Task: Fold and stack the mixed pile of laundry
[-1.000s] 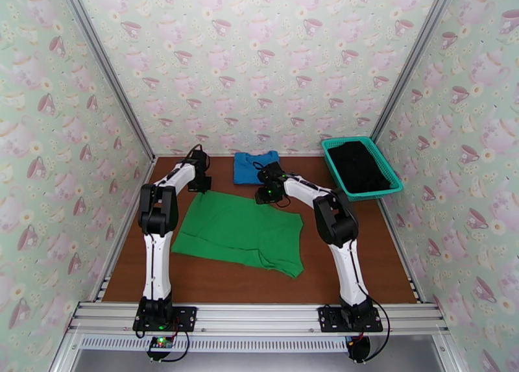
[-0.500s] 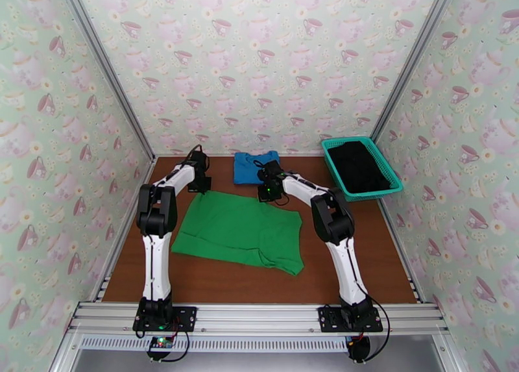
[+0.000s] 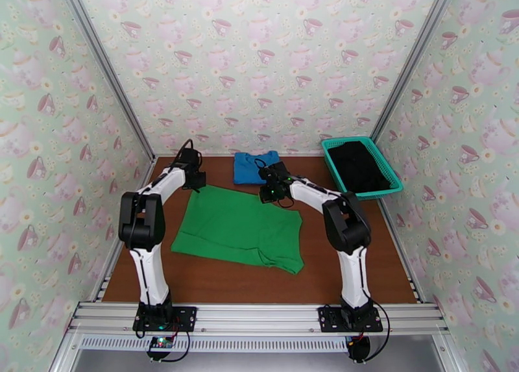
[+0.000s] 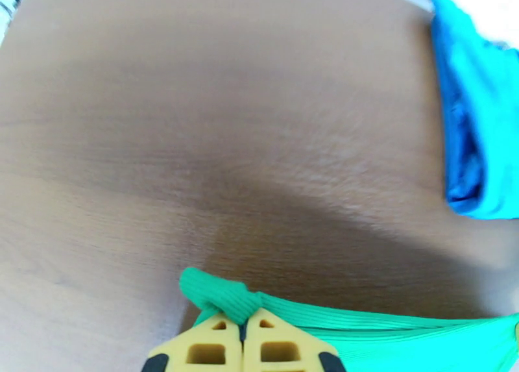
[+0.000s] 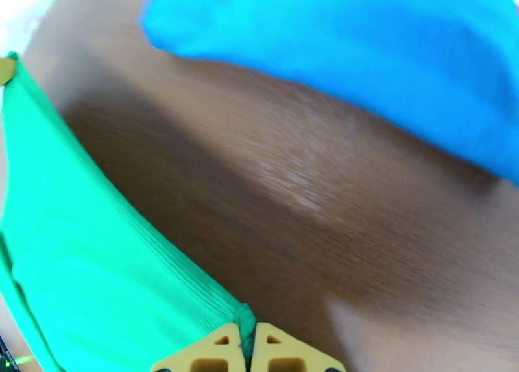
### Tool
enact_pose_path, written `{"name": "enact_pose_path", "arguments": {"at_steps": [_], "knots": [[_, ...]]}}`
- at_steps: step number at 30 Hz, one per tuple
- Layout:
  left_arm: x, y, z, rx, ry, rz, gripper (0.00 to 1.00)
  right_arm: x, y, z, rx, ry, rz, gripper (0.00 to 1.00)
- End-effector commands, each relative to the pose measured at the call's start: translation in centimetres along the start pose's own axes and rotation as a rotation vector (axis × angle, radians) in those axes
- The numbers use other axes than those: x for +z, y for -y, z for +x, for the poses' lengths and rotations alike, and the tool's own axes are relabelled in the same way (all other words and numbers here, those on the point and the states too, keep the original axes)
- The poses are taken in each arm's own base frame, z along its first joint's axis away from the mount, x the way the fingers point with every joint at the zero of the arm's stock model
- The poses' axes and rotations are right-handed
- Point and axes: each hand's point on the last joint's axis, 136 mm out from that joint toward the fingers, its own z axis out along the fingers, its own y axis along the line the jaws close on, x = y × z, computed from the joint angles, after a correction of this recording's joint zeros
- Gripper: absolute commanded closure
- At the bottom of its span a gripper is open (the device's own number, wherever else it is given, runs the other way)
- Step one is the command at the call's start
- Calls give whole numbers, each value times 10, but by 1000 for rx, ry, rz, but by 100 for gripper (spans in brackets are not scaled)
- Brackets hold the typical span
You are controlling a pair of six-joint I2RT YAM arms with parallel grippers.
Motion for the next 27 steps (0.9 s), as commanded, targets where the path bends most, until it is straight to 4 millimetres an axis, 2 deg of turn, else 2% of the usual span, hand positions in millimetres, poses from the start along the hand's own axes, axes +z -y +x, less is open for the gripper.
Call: {"name": "enact_pose_path", "arguments": {"at_steps": [1, 9, 16, 18, 20, 21, 22, 23, 25, 27], "knots": [[-4, -3, -1, -35, 39, 11, 100, -8, -18, -10, -68, 84, -48, 100], [-21, -14, 21, -77, 75, -10, 100, -18, -43, 15, -147, 111, -43, 100], [-37, -31, 54, -129, 96, -56, 100, -17, -57, 55, -155, 115, -6, 100], [-39, -37, 65, -146, 97, -79, 100, -15, -59, 66, -149, 111, 5, 94], [-41, -44, 77, -166, 101, -105, 98, -15, -58, 76, -145, 108, 27, 83], [-41, -46, 81, -173, 104, -111, 90, -17, -57, 79, -139, 109, 35, 78], [-45, -47, 79, -182, 116, -110, 72, -19, -55, 82, -132, 111, 44, 73], [-44, -50, 91, -185, 98, -122, 59, -24, -54, 83, -125, 119, 55, 69], [-52, -52, 92, -201, 118, -123, 55, -37, -53, 81, -119, 145, 63, 67], [-67, -54, 90, -223, 153, -126, 38, -53, -55, 75, -121, 169, 73, 65]]}}
